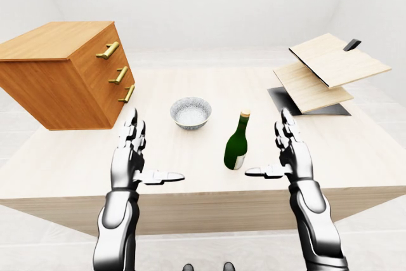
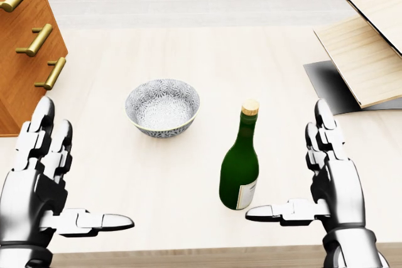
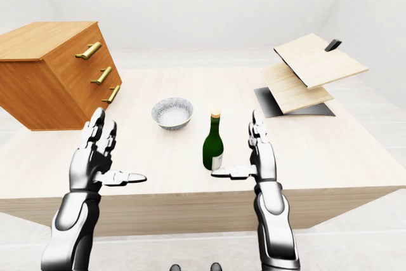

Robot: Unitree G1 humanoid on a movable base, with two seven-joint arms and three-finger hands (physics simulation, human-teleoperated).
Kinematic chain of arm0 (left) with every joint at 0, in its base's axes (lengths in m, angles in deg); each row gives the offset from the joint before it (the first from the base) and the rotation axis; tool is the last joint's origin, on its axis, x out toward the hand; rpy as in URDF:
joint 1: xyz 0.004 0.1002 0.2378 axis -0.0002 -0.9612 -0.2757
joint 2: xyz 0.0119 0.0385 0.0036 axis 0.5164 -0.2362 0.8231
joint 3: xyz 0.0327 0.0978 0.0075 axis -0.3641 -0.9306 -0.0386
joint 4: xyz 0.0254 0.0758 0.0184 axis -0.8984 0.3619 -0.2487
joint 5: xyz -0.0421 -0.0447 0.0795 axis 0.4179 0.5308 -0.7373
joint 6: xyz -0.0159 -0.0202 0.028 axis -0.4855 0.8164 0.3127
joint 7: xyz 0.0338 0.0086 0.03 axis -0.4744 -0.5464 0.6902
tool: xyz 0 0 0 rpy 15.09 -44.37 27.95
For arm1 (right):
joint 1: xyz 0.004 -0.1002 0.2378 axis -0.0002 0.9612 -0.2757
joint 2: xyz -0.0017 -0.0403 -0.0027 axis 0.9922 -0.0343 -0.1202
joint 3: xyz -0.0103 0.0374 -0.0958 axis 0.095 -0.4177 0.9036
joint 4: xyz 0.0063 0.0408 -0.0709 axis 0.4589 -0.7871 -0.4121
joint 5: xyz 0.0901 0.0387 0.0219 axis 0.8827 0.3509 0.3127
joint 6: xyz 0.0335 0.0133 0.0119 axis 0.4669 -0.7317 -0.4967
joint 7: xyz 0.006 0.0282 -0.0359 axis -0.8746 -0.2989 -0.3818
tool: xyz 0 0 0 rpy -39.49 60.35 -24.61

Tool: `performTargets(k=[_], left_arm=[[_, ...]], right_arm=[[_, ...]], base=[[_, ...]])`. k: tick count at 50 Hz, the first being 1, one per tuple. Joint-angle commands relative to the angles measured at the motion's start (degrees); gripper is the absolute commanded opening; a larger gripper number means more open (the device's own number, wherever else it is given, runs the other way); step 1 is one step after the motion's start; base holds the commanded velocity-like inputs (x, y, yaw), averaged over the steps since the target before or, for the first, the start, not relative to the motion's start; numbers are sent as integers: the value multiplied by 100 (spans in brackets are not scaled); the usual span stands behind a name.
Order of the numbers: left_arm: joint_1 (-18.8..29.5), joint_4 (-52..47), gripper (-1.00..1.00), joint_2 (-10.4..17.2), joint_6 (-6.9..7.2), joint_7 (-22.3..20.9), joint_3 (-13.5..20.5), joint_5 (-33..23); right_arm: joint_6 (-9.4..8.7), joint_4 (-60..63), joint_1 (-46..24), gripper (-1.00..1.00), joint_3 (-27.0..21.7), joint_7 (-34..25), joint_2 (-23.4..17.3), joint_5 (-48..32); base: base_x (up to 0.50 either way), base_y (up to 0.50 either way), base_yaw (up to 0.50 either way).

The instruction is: Put the wine bottle on the wine rack.

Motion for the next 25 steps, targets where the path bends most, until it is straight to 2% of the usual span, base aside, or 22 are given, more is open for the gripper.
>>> performTargets(k=[1,10,19,25], left_arm=[[-188,-865,100,34,0,-111,61,31],[-398,-1652,100,-14,0,-250,220,164],[-545,-2348,100,-67,0,-405,364,256],[-358,-2100,100,-95,0,-434,460,250]], right_arm=[[0,1040,129,100,-323,-177,-18,97],[0,2206,223,100,-608,-298,-3,204],[0,2706,160,100,-715,-401,43,234],[0,2642,120,100,-657,-418,84,218]], base=[[0,0,0],[0,0,0],[0,0,0],[0,0,0]])
